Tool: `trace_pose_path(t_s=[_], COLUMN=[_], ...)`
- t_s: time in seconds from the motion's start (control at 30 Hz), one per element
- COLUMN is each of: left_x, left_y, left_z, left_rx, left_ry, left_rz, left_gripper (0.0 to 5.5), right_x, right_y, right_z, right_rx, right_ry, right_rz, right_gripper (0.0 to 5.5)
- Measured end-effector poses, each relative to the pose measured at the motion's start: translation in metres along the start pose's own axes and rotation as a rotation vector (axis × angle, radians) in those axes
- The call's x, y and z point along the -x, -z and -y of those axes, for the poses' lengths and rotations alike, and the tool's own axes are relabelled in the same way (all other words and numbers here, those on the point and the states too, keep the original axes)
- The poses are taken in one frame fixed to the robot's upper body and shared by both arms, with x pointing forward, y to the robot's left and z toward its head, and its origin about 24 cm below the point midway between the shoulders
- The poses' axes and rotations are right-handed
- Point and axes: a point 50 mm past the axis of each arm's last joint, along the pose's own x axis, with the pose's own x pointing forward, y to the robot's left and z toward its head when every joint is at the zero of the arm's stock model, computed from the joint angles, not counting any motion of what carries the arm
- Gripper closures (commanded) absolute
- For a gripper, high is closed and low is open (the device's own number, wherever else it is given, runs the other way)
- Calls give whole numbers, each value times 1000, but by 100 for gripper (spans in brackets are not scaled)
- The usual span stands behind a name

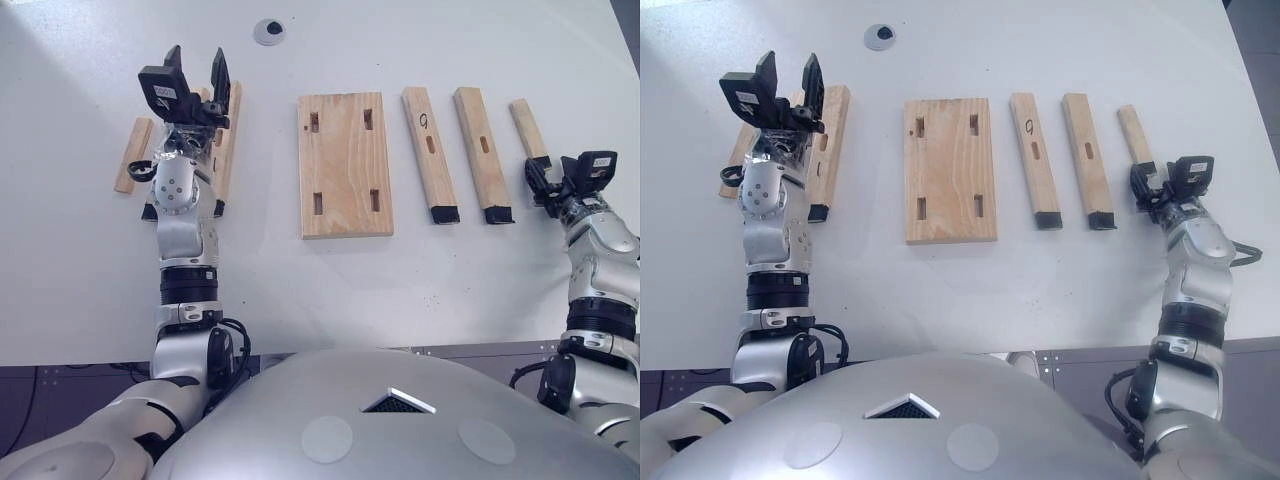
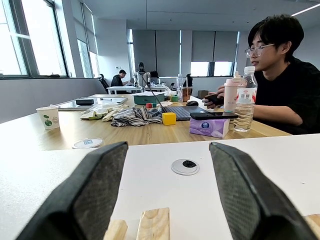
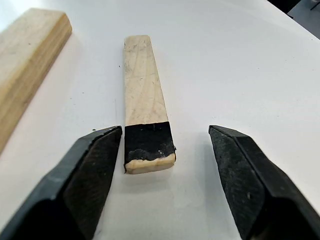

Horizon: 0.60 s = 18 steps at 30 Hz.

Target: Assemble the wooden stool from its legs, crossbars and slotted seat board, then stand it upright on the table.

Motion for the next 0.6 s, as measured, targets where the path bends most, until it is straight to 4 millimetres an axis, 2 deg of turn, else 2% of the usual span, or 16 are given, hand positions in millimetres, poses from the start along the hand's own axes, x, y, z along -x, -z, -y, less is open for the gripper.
trace_pose_path(t_s=[0.1,0.37,0.5,0.6], left_x=[0,0,-1,-6], left_y=[0,0,2,-3], left_z=[3,5,8,-2], left_rx=[2,30,117,82], left_ry=[11,24,31,-41], left_rz=[-1,6,-54,-63], left_gripper=[255,255,255,255], right_x=[-3,-6,-6,-3], right_y=[0,1,0,-3], right_z=[5,0,-1,-4], right_rx=[16,49,58,98], right_ry=[-24,-65,-64,-25], right_rz=[-17,-5,2,55], right_gripper=[289,418,419,419])
